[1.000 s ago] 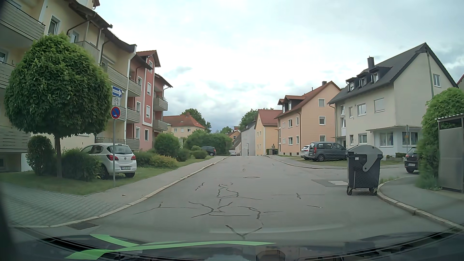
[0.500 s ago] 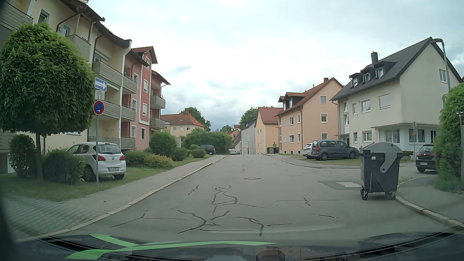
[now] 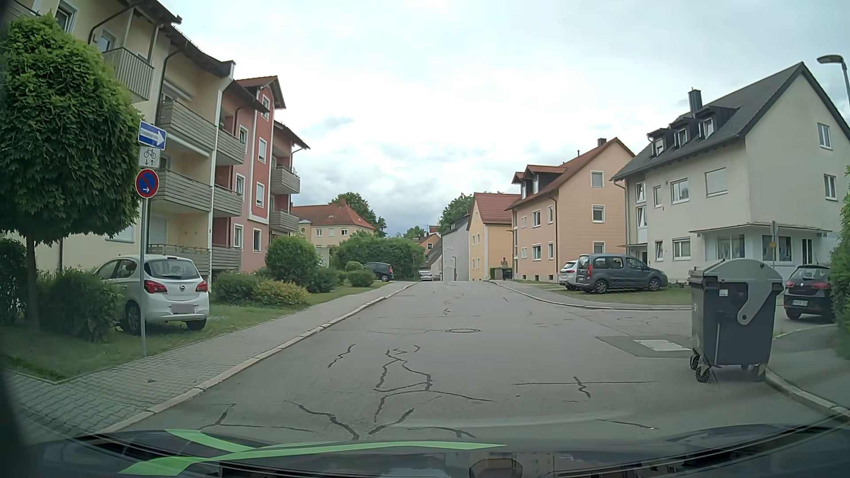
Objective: Follow the waypoints while adhering to traffic rules and regulations
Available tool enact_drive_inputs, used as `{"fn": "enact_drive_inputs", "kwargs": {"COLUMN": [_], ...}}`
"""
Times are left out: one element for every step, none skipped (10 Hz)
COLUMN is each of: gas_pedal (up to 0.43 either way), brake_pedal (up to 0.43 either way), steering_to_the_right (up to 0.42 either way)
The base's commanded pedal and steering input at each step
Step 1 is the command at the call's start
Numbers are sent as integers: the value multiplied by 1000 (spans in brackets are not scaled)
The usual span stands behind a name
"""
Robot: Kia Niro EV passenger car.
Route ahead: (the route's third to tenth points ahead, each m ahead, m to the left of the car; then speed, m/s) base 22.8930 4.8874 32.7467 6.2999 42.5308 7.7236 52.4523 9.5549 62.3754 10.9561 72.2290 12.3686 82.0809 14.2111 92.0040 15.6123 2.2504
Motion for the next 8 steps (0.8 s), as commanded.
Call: {"fn": "enact_drive_inputs", "kwargs": {"gas_pedal": [0,0,0,0,0,0,0,0], "brake_pedal": [0,0,0,0,0,0,0,0], "steering_to_the_right": [-4,-4,-4,-4,-4,-4,-4,-4]}}
